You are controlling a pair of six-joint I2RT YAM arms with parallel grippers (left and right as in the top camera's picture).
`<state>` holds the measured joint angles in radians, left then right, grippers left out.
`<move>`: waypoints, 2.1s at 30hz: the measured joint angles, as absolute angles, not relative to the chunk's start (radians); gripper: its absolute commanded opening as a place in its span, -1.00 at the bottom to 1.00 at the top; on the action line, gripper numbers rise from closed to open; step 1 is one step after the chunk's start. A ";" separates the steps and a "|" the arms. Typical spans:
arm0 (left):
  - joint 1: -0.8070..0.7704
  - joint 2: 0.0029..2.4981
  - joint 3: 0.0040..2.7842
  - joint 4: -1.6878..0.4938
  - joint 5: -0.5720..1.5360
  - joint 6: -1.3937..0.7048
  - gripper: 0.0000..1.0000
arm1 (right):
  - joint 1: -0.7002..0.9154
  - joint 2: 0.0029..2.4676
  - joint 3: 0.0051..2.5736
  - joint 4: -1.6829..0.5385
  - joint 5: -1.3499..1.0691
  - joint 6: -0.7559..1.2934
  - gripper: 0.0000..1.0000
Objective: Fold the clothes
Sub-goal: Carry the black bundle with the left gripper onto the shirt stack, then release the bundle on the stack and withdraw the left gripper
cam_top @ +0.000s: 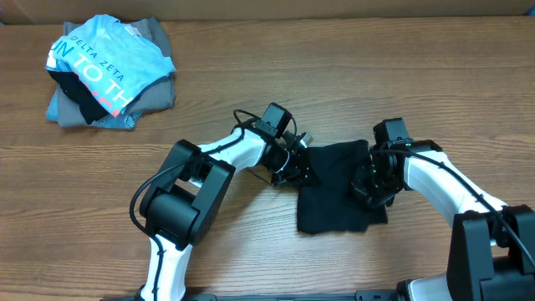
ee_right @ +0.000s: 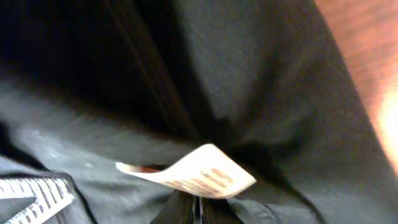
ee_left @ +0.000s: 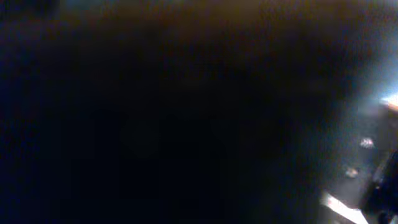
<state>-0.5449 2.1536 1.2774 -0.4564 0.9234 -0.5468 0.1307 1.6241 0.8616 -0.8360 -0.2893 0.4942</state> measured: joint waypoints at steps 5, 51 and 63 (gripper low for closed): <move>-0.453 2.144 1.344 -0.714 0.844 -0.419 -0.92 | 0.131 1.550 0.926 -0.952 -0.289 0.487 -0.83; 0.661 2.193 2.296 -1.215 0.500 -0.026 1.00 | 0.131 1.331 1.147 -1.047 -0.292 0.471 -0.81; 0.586 2.098 2.340 -1.098 0.404 -0.004 -0.92 | 0.131 1.331 1.147 -1.011 -0.292 0.471 -0.78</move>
